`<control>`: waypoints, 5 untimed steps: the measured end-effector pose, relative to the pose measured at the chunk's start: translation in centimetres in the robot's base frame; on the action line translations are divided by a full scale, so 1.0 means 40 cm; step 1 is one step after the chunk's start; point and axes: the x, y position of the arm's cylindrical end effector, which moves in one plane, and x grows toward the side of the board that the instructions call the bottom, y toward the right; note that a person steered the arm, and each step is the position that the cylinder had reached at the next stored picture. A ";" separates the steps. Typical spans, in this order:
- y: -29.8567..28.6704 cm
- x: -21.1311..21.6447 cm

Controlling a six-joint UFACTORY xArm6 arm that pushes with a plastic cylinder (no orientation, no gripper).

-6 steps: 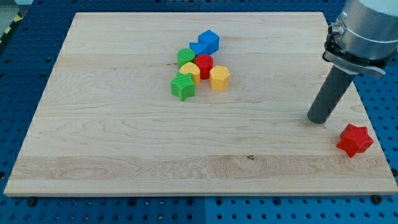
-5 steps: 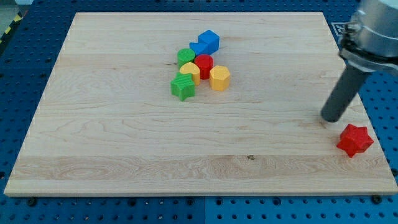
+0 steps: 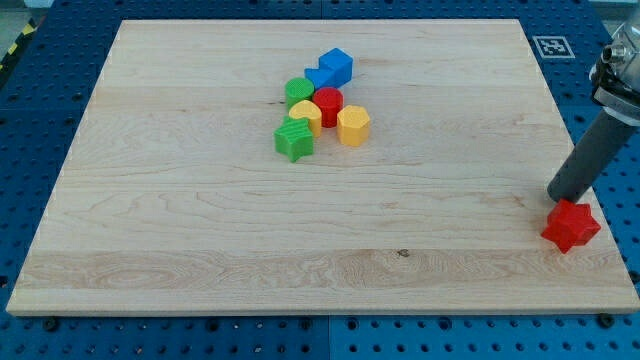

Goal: Slide the red star towards the bottom right

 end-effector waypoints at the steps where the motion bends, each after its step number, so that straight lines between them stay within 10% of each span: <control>1: 0.001 0.033; 5: -0.023 0.040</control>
